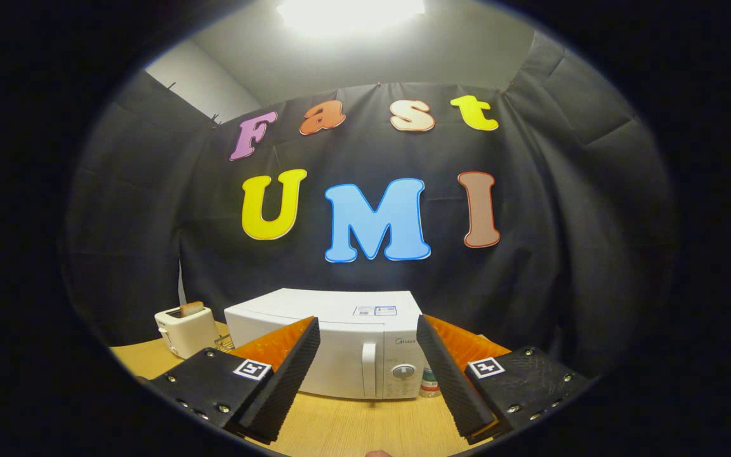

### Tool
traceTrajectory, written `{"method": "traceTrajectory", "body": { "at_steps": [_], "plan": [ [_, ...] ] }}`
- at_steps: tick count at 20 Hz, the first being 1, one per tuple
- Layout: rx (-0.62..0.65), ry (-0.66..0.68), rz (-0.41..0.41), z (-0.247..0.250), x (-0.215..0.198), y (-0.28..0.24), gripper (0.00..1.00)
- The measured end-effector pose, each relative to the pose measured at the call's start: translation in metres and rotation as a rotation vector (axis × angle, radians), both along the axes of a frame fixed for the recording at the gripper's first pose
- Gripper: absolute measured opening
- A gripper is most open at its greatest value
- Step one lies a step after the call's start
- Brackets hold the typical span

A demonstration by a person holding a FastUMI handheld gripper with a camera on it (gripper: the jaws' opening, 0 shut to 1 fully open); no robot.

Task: Open the microwave, put the food inside, and close the microwave door.

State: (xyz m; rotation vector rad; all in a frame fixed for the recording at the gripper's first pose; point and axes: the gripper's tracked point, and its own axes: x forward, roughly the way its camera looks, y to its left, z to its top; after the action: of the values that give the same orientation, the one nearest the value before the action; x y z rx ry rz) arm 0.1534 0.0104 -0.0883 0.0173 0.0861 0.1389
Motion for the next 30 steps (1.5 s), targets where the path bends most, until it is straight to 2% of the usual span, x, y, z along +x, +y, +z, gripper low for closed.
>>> {"method": "traceTrajectory", "body": {
  "at_steps": [12,22,25,27,28,30],
  "plan": [
    [-0.025,0.135,0.016,-0.096,0.081,0.007,0.97],
    [-0.062,0.277,0.027,-0.178,0.118,0.010,0.97],
    [-0.046,0.315,0.022,-0.194,0.125,0.009,0.93],
    [-0.036,0.334,0.018,-0.201,0.127,0.010,0.80],
    [-0.030,0.336,0.016,-0.201,0.128,0.010,0.66],
    [-0.007,0.344,0.022,-0.202,0.128,0.014,0.61]
  ]
}}
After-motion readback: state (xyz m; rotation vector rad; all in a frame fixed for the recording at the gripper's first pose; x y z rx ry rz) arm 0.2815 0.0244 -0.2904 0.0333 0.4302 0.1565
